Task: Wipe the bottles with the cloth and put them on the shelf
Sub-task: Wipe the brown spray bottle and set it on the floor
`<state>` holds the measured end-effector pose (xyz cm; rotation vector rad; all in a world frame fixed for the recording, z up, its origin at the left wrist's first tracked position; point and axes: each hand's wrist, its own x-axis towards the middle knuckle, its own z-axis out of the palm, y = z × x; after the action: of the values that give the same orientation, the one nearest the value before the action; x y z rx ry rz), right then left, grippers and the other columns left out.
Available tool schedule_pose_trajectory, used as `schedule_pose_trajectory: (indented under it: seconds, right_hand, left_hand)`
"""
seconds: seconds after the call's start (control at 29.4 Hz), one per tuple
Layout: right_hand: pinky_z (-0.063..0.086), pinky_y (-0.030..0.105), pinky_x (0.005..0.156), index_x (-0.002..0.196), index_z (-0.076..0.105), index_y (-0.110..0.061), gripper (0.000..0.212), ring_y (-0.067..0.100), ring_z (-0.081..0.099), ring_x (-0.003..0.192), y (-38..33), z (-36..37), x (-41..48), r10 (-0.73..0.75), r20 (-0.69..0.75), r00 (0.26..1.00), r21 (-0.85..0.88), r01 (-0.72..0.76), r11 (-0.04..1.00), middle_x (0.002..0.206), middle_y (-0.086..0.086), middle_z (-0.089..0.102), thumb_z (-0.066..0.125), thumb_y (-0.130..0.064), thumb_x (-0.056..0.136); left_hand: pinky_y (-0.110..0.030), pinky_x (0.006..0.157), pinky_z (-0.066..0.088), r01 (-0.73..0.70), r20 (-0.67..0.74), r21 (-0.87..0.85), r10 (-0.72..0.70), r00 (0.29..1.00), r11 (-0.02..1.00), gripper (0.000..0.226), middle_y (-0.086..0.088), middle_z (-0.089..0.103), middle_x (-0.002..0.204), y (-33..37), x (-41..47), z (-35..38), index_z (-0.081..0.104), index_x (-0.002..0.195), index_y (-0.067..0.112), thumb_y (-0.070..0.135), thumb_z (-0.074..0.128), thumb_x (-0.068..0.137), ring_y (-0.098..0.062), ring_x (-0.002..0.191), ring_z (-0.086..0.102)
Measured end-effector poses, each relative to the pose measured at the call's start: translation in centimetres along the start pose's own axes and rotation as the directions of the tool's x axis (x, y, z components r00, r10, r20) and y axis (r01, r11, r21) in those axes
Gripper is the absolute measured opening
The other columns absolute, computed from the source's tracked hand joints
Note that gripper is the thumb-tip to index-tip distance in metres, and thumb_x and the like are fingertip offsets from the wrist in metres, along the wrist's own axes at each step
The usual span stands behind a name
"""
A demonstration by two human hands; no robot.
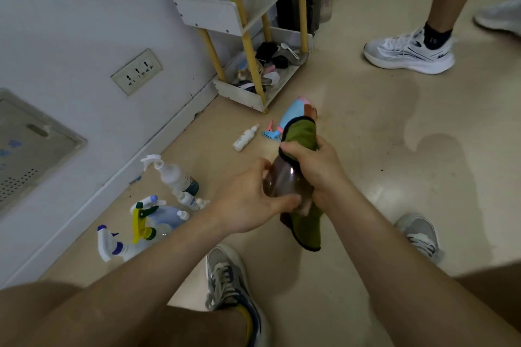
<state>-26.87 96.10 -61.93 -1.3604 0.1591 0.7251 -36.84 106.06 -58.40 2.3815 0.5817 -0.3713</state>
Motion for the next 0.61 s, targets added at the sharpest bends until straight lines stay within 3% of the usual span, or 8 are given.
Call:
schedule_pose_trajectory:
  seconds: [0.1, 0.2, 0.37, 0.51, 0.61]
  right_hand:
    - [0.055, 0.029, 0.058, 0.095, 0.068, -0.017, 0.017, 0.015, 0.066, 0.064, 0.5, -0.5, 0.3, -0.138, -0.011, 0.99, -0.144, 0.135, 0.98, 0.08, 0.003, 0.071, 0.076, -0.014, 0.081]
    - [0.051, 0.028, 0.059, 0.084, 0.069, -0.021, 0.012, 0.015, 0.064, 0.064, 1.5, 0.1, -0.2, -0.284, 0.09, 0.955, -0.335, 0.297, 0.894, 0.072, -0.001, 0.069, 0.078, -0.028, 0.08]
    - [0.057, 0.041, 0.07, 0.094, 0.071, -0.026, 0.044, 0.016, 0.067, 0.073, 2.7, 0.5, -0.8, -0.357, 0.25, 0.9, -0.523, 0.435, 0.733, 0.076, -0.005, 0.071, 0.067, -0.065, 0.072]
    - [0.054, 0.04, 0.069, 0.096, 0.07, -0.03, 0.026, 0.015, 0.065, 0.073, 2.4, -0.3, -0.8, -0.443, 0.27, 0.855, -0.57, 0.513, 0.642, 0.077, -0.006, 0.069, 0.07, -0.052, 0.083]
    - [0.053, 0.038, 0.071, 0.107, 0.07, -0.029, 0.024, 0.019, 0.065, 0.078, 2.2, -0.8, -0.8, -0.466, 0.353, 0.811, -0.568, 0.582, 0.582, 0.083, -0.003, 0.071, 0.067, -0.044, 0.089]
  left_hand:
    - [-0.033, 0.097, 0.05, 0.026, -0.028, -0.322, -0.037, 0.999, 0.946, 0.045, 0.005, 0.061, 0.122, 0.5, 0.9, -1.7, 0.054, 0.13, 0.022, 0.045, 0.061, 0.091, -0.009, 0.109, 0.059]
    - [-0.035, 0.091, 0.055, -0.025, -0.131, -0.593, -0.066, 0.989, 0.805, 0.022, 0.003, 0.066, 0.115, 1.8, 1.7, -3.2, 0.061, 0.114, 0.026, 0.039, 0.052, 0.098, -0.012, 0.103, 0.065]
    - [-0.049, 0.088, 0.056, -0.031, -0.229, -0.533, -0.109, 0.967, 0.846, 0.04, -0.02, 0.07, 0.104, 2.0, 2.6, -3.8, 0.067, 0.102, 0.004, 0.042, 0.052, 0.099, -0.03, 0.091, 0.068]
    - [-0.046, 0.084, 0.056, -0.061, -0.188, -0.451, -0.028, 0.982, 0.891, 0.031, -0.016, 0.072, 0.099, 2.1, 2.4, -4.3, 0.071, 0.097, 0.011, 0.04, 0.061, 0.094, -0.026, 0.089, 0.07]
    - [-0.039, 0.079, 0.06, -0.037, -0.215, -0.483, -0.077, 0.974, 0.875, 0.018, -0.013, 0.074, 0.094, 1.8, 2.8, -4.1, 0.072, 0.093, 0.011, 0.026, 0.062, 0.095, -0.024, 0.085, 0.071]
